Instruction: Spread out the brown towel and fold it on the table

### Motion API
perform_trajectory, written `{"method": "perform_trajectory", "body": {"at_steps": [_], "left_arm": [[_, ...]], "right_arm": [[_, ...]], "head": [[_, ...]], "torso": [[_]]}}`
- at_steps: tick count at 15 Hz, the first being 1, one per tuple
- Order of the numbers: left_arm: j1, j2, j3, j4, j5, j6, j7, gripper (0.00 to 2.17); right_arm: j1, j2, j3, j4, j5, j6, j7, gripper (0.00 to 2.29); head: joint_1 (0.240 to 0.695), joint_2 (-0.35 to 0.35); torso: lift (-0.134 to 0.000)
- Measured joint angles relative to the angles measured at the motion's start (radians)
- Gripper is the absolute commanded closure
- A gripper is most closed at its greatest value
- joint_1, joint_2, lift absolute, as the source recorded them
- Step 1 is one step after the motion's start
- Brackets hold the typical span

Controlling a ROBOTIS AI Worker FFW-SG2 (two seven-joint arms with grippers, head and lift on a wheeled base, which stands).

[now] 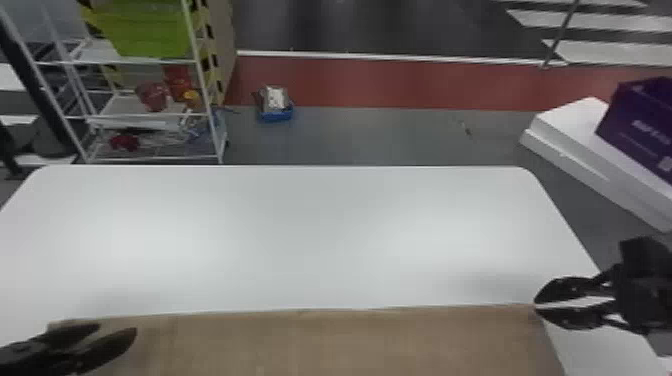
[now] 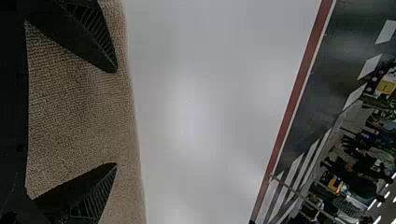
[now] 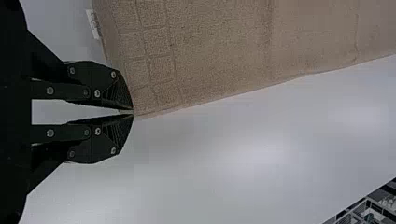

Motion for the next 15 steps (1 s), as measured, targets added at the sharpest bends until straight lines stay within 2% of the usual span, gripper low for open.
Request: {"method": "perform_trajectory", "body": {"at_steps": [1,2,10,15], "left_arm": [[0.000,-0.001,0.000,-0.009,0.000,0.009,-0.002,0.06],[0.002,-0.002,0.002,-0.021,0.000,0.021,-0.007,0.06],[0.061,-0.012,0.051,-0.192,0.015,0.032,-0.024,0.06],[0.075,-0.012,0.072,-0.225,0.023,0.032,-0.030,0.06]], "right_arm": [[0.002,0.004,-0.001,-0.002,-0.004,-0.001,0.000,0.42],[0.003,0.006,-0.005,-0.003,-0.011,-0.002,0.000,0.39],[0.045,0.013,-0.031,-0.014,-0.046,-0.017,0.000,0.39],[0.066,0.013,-0.037,-0.018,-0.052,-0.041,0.000,0.39]], "head": [[0.695,-0.054],[0.695,-0.054],[0.695,-0.028],[0.695,-0.013]], "torso": [[-0.124],[-0.124],[-0.124],[-0.124]]}}
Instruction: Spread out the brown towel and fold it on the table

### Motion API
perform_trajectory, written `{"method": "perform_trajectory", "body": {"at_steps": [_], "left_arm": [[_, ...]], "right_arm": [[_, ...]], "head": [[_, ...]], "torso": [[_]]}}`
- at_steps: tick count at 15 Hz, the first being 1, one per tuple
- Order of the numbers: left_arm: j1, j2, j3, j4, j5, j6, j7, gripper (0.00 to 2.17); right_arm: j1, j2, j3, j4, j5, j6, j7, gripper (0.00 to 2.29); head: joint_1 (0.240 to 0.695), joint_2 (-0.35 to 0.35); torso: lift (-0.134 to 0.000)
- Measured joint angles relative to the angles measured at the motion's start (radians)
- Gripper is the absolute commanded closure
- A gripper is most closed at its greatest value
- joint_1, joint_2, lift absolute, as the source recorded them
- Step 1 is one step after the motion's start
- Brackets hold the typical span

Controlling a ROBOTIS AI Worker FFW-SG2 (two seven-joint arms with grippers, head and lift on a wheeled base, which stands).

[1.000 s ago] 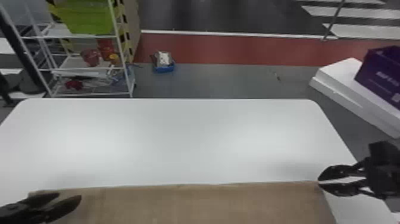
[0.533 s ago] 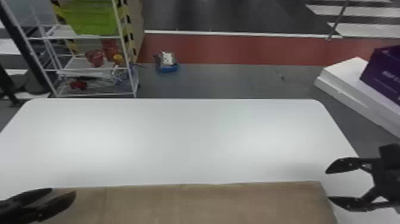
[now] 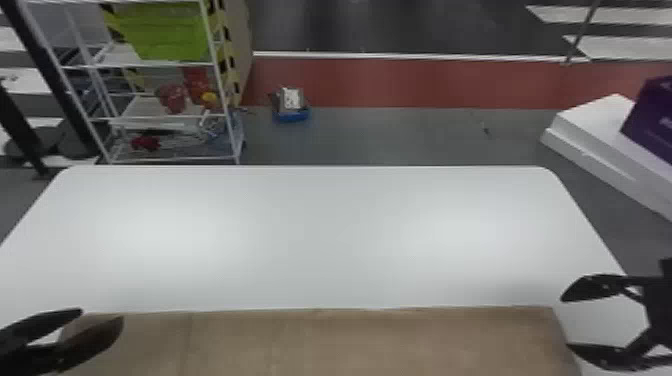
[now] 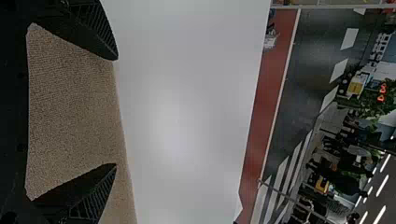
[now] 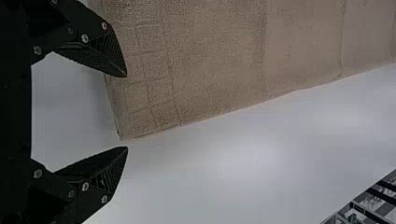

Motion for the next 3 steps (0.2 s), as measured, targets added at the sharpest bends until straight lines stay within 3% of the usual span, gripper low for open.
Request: {"method": "perform_trajectory", "body": {"at_steps": [3], "left_arm": [[0.000,0.000,0.001,0.000,0.001,0.000,0.000,0.06]], "right_arm": [[0.001,0.000,0.001,0.000,0.000,-0.001,0.000,0.39]], "head": [[0.695,-0.013]], "torso": [[-0.124]]}}
